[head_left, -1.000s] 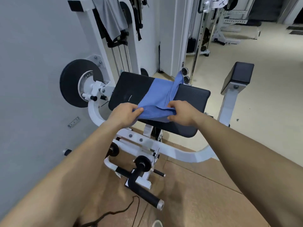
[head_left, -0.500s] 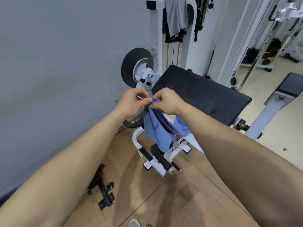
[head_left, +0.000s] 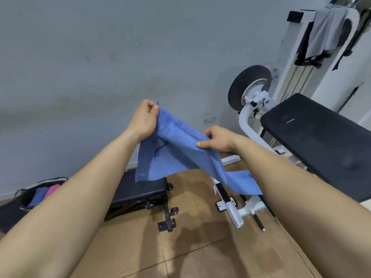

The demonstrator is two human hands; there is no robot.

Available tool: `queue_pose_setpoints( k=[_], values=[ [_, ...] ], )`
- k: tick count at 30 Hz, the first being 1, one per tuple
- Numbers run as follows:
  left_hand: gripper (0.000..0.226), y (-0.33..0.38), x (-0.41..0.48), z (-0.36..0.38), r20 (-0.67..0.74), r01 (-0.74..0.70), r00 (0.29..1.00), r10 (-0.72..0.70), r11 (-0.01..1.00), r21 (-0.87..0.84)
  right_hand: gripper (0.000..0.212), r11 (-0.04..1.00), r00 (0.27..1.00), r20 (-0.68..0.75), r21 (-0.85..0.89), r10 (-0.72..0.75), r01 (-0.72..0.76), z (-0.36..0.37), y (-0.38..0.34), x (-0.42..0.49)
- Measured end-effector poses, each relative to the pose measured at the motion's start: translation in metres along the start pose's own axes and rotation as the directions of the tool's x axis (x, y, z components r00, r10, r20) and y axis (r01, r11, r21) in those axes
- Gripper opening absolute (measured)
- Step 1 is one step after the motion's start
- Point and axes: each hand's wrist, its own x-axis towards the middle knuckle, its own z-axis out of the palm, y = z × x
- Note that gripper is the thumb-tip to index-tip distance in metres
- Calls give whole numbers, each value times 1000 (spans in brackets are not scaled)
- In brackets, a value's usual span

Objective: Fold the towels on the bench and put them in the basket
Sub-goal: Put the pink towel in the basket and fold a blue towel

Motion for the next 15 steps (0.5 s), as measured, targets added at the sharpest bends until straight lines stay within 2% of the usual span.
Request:
queue_pose_setpoints(
  k=[5, 9, 12, 15],
  values=[
    [20, -85, -13, -112, -138, 101, 986, -90, 992, 77, 36, 998, 991, 132, -67, -2, 11, 72, -78, 33],
    [22, -145, -29, -188, -139, 146, 982, -125, 977, 154, 40, 984, 978, 208, -165, -24, 60, 137, -136, 63],
    [28, -188, -40, -230, -81, 178, 982, -168, 974, 137, 38, 964, 963, 265, -240, -45, 112, 181, -178, 81],
    [40, -224, -52, -262, 88, 269, 956, -281, 954, 128, 38, 952, 948, 307, -260, -79, 164, 220, -216, 97]
  ],
)
